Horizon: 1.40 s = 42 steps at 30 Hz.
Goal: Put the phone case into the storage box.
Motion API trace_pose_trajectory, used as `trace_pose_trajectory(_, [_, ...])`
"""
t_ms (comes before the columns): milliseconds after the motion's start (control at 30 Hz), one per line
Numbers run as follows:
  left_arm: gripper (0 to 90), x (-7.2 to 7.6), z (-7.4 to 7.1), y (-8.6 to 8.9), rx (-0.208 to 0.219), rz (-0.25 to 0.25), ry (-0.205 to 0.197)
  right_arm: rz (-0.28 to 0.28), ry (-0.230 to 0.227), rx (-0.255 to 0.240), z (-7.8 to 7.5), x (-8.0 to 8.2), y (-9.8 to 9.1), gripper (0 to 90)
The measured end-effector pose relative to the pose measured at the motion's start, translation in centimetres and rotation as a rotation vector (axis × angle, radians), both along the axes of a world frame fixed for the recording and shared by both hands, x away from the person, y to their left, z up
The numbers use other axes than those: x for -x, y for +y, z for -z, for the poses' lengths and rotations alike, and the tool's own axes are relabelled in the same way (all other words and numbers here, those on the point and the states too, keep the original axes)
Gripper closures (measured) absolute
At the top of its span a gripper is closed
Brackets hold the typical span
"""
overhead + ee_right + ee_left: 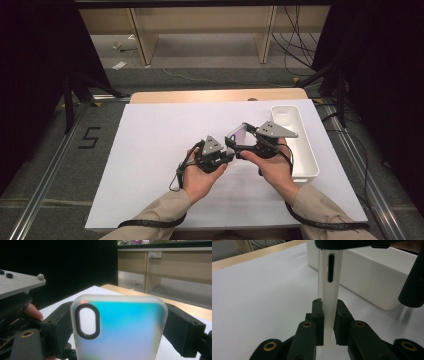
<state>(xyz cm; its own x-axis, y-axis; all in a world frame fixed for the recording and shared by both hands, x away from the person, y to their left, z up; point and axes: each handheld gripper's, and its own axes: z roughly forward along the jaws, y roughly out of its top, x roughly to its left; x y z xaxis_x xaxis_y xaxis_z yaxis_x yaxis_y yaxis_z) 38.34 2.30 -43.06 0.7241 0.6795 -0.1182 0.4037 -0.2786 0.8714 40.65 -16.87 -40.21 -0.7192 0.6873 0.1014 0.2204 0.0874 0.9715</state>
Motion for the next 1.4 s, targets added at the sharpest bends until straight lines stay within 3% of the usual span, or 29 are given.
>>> trace_pose_trajectory(167, [74.2, 0.1, -0.1, 0.0, -0.007, 0.014, -0.031, 0.0, -0.005, 0.0, -0.2, 0.0, -0.2, 17.8])
trace_pose_trajectory(533, [39.0, 0.0, -0.4, 0.7, -0.035, 0.084, -0.044, 0.012, -0.009, -0.005, -0.7, -0.1, -0.7, 17.7])
trace_pose_trajectory(733, [24.5, 0.1, -0.7, 1.8, -0.065, 0.135, -0.058, 0.023, -0.015, -0.011, -1.0, -0.2, -1.1, 17.8])
trace_pose_trajectory(1100, [15.0, -0.3, -0.8, 5.0, -0.064, 0.176, -0.061, 0.031, -0.016, -0.013, -1.3, -0.3, -1.5, 17.8])
trace_pose_trajectory(1400, [5.6, -0.3, -0.6, 7.8, -0.064, 0.179, -0.075, 0.049, -0.025, -0.026, -1.8, -0.5, -2.0, 17.8])
